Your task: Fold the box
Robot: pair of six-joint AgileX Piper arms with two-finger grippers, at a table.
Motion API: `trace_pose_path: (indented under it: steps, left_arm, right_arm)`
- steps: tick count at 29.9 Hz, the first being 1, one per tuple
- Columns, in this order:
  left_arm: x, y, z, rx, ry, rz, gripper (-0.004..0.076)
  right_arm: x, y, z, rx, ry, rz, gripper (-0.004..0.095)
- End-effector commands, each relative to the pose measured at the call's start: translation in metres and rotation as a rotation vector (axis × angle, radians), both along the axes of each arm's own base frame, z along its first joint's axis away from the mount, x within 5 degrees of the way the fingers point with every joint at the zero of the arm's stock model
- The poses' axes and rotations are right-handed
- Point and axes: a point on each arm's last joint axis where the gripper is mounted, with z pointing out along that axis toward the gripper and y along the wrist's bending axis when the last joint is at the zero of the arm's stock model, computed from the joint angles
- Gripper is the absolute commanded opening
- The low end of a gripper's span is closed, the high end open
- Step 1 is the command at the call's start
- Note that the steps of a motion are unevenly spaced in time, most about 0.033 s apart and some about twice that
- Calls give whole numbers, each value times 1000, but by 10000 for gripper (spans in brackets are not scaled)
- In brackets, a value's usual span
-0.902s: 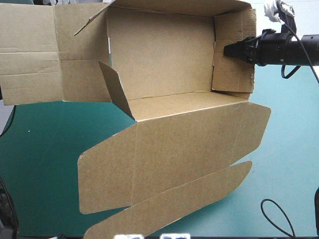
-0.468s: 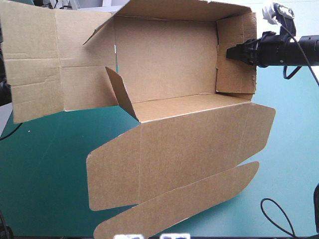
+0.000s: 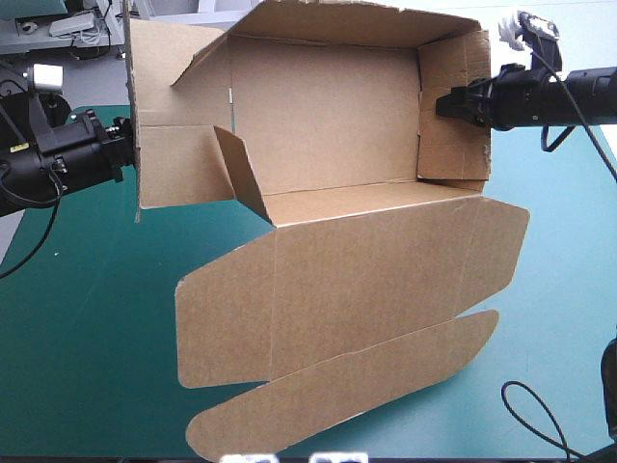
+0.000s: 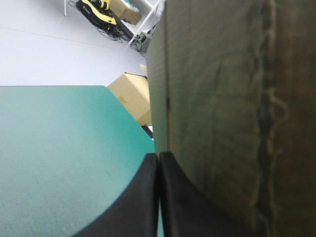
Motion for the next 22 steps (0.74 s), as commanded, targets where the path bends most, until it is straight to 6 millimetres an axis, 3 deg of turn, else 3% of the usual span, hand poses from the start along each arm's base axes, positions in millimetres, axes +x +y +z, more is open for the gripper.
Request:
trace_pose_path:
  steps: [1,22]
  left_arm:
    - [-17,-7,17,-55,-55,-80,-9]
    - [-14,-11,2,98,12,-57,-9]
  right_arm:
    - [-5,13,19,56,-94,-7,-16]
    - [38,65,-21,64,-51,31,-16]
